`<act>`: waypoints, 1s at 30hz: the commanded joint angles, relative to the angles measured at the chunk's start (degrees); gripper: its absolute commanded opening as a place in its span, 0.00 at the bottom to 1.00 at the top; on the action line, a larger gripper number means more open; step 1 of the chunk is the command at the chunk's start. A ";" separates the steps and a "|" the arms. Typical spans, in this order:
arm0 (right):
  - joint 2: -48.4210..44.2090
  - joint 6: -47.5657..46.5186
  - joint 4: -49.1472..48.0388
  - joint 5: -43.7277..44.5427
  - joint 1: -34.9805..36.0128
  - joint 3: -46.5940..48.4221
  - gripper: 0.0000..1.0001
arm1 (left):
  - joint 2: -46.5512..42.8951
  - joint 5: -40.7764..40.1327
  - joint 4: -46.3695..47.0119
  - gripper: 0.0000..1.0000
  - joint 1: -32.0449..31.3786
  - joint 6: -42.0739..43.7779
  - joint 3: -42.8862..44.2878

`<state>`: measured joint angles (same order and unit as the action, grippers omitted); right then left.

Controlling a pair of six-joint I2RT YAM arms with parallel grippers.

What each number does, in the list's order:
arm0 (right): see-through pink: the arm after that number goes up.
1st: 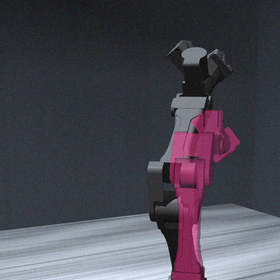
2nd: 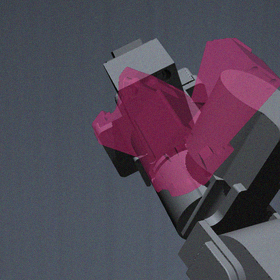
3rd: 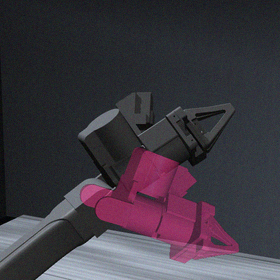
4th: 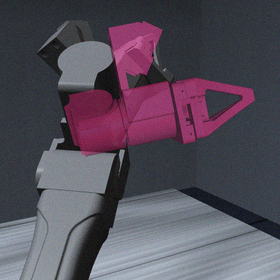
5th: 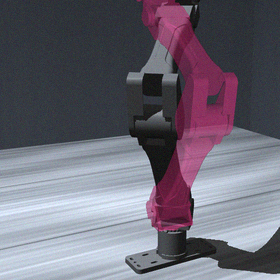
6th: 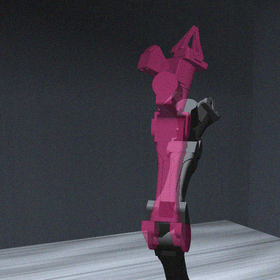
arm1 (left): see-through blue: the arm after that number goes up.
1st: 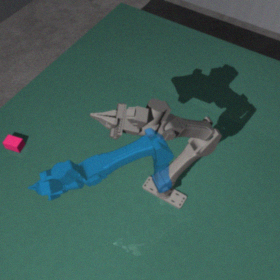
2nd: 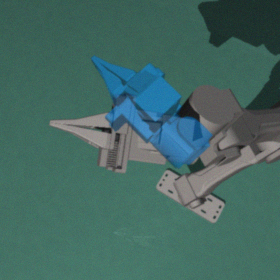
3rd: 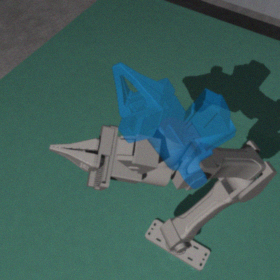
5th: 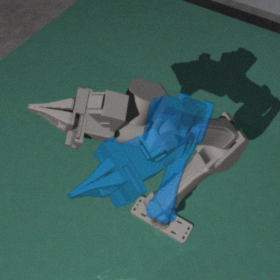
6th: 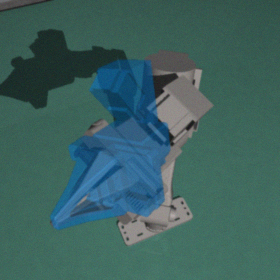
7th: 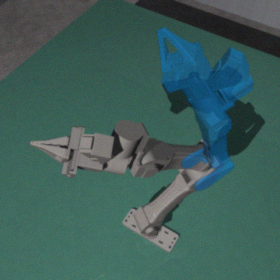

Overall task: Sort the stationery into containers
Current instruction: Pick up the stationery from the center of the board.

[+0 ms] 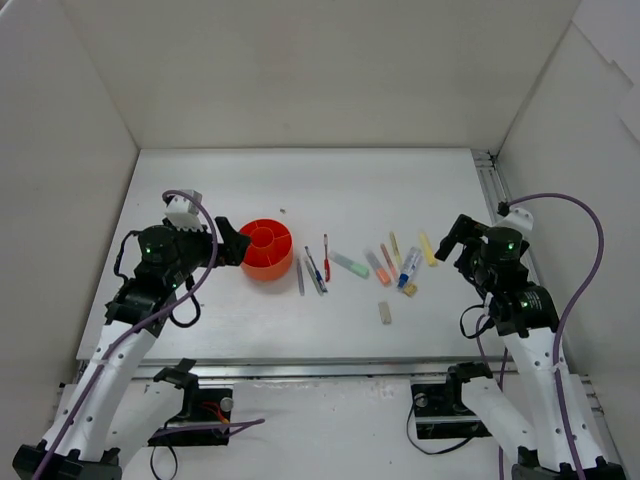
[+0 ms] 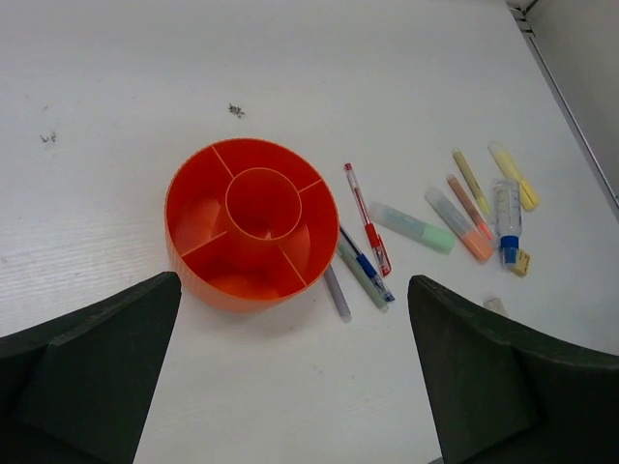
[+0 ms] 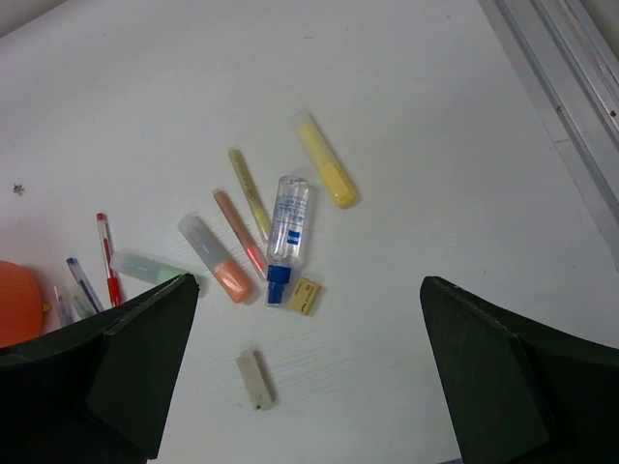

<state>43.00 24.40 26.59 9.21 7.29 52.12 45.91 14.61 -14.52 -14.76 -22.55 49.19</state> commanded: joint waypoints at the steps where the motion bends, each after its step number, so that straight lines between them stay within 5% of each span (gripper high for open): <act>1: 0.15 1.17 -4.44 0.28 0.44 0.27 0.98 | -2.05 -0.63 2.22 0.99 -0.26 0.48 0.82; 11: 21.67 0.02 -4.61 -10.69 0.88 4.48 0.98 | -1.61 -2.74 2.22 0.99 -0.26 2.24 0.38; 23: 36.09 8.37 -4.53 8.08 5.19 6.68 0.98 | -2.58 -7.84 3.36 0.99 -0.26 1.10 -2.34; 30: 45.31 10.66 -4.88 9.33 6.86 10.37 0.97 | -6.09 -12.76 4.94 0.99 -0.26 -0.83 -4.80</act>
<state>85.73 32.29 22.85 14.87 13.39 59.02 41.01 4.75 -13.85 -14.85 -22.24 43.46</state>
